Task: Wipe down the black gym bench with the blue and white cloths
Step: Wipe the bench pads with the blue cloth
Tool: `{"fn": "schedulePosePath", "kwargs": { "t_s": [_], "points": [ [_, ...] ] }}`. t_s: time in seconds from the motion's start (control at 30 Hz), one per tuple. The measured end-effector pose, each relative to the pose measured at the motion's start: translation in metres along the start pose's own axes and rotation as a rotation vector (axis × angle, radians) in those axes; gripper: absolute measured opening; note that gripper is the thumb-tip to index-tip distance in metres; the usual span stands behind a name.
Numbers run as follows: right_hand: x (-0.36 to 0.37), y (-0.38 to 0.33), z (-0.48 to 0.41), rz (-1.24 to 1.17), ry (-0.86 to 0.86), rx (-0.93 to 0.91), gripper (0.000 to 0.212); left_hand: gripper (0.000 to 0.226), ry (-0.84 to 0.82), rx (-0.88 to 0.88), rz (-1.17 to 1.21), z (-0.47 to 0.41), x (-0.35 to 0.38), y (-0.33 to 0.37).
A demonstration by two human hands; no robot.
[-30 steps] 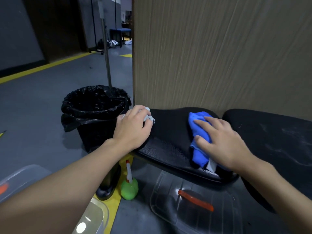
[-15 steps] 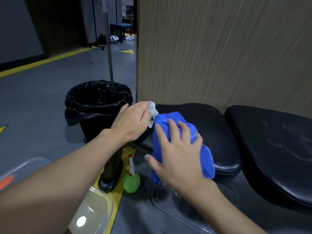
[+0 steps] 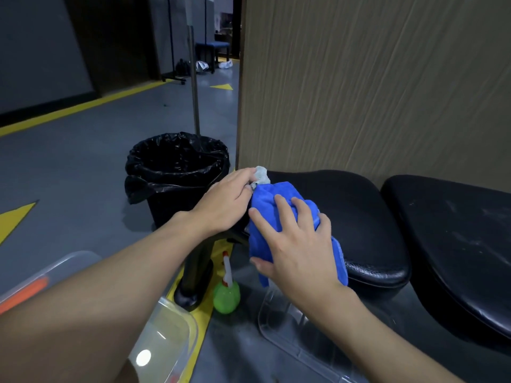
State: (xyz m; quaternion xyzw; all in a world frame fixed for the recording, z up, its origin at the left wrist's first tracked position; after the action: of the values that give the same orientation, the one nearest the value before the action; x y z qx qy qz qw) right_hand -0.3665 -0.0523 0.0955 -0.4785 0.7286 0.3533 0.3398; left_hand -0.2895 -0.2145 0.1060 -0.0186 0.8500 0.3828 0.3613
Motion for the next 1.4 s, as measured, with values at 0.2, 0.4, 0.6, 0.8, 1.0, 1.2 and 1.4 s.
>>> {"fn": "schedulePosePath", "kwargs": {
  "t_s": [0.2,0.4,0.6,0.8,1.0,1.2,1.4],
  "points": [
    [-0.01,0.029,0.031,0.003,0.041,-0.067,0.084,0.023,-0.035,0.003,-0.134,0.002,0.0,0.011],
    [-0.017,0.029,0.036,0.043,0.054,0.053,0.079,0.036,-0.075,0.069,-0.27,0.007,0.002,0.019],
    [-0.011,0.033,0.035,0.005,0.073,-0.006,0.078,0.039,-0.002,0.144,-0.333,0.005,0.006,0.027],
    [-0.026,0.072,0.071,-0.087,0.125,0.145,0.072,0.039,0.021,0.261,-0.392,0.002,0.015,0.05],
    [-0.038,0.101,0.099,-0.158,0.127,0.403,0.072,0.043,-0.052,0.335,-0.472,0.0,0.038,0.068],
    [-0.048,0.092,0.101,-0.089,0.065,0.467,0.072,0.056,-0.11,0.283,-0.603,0.004,0.058,0.064],
    [-0.037,0.104,0.081,-0.209,0.062,0.483,0.065,0.06,-0.055,0.304,-0.616,0.003,0.057,0.065]
  ]
}}
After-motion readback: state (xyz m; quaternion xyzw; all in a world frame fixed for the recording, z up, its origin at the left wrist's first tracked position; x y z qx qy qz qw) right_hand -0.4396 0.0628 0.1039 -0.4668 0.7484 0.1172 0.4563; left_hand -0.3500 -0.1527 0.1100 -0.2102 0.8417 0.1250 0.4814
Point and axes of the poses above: each hand's wrist, its own z-axis away from the middle knuckle, its own x-axis out of the palm, y = z × x, the point moved 2 cm from there along -z, towards the middle knuckle, and after that the axes turned 10 degrees about y, right-handed, at the moved point
